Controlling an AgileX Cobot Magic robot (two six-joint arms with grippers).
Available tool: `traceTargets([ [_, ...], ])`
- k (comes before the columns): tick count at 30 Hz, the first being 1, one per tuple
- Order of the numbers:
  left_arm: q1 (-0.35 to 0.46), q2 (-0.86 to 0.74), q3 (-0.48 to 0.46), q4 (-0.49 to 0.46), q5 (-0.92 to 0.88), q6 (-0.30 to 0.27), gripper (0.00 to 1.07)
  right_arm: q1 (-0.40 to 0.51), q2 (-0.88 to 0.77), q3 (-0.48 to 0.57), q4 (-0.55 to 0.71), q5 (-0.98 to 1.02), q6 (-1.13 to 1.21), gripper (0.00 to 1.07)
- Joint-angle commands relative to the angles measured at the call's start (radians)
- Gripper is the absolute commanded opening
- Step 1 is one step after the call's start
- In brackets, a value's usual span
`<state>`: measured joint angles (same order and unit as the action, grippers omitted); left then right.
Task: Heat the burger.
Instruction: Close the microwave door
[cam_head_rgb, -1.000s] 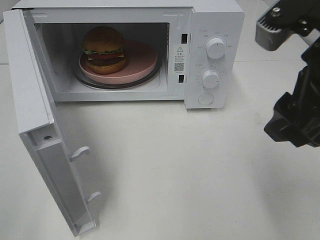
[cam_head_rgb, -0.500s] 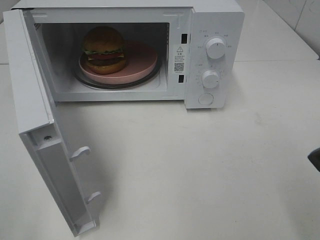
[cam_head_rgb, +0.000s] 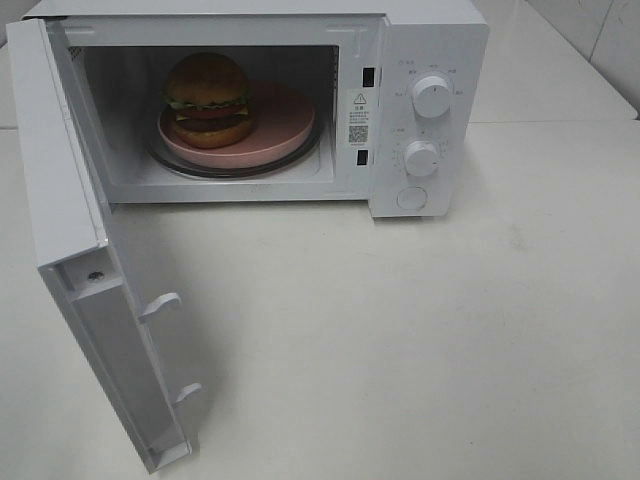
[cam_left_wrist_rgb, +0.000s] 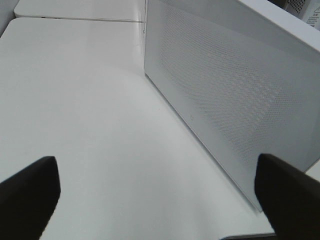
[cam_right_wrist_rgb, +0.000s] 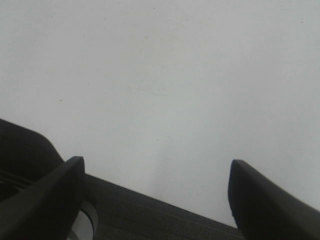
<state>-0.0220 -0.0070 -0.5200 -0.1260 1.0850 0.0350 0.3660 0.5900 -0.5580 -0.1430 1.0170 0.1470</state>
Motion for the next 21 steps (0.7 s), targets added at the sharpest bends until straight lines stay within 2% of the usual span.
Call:
traceTargets([
  [1, 0.003, -0.015, 0.002, 0.002, -0.014, -0.004, 0.98, -0.064, -0.093, 0.029, 0.005, 0.001, -0.01, 0.76],
  [2, 0.003, -0.015, 0.002, 0.002, -0.014, -0.004, 0.98, -0.064, -0.093, 0.029, 0.005, 0.001, -0.01, 0.76],
  [4, 0.003, -0.015, 0.002, 0.002, -0.014, -0.004, 0.98, -0.136, -0.211, 0.054, 0.01, -0.013, -0.045, 0.76],
  [7, 0.003, -0.015, 0.002, 0.002, -0.014, -0.004, 0.98, -0.155, -0.244, 0.055, 0.017, -0.017, -0.056, 0.76],
  [8, 0.003, -0.015, 0.002, 0.002, -0.014, -0.004, 0.98, -0.191, -0.305, 0.055, 0.029, -0.024, -0.084, 0.76],
  [10, 0.003, -0.015, 0.002, 0.002, -0.014, -0.004, 0.98, -0.204, -0.328, 0.055, 0.031, -0.027, -0.092, 0.76],
  [12, 0.003, -0.015, 0.002, 0.002, -0.014, -0.004, 0.98, -0.24, -0.424, 0.055, 0.047, -0.027, -0.099, 0.76],
  [21, 0.003, -0.015, 0.002, 0.002, -0.014, -0.004, 0.98, -0.284, -0.547, 0.062, 0.066, -0.023, -0.112, 0.76],
])
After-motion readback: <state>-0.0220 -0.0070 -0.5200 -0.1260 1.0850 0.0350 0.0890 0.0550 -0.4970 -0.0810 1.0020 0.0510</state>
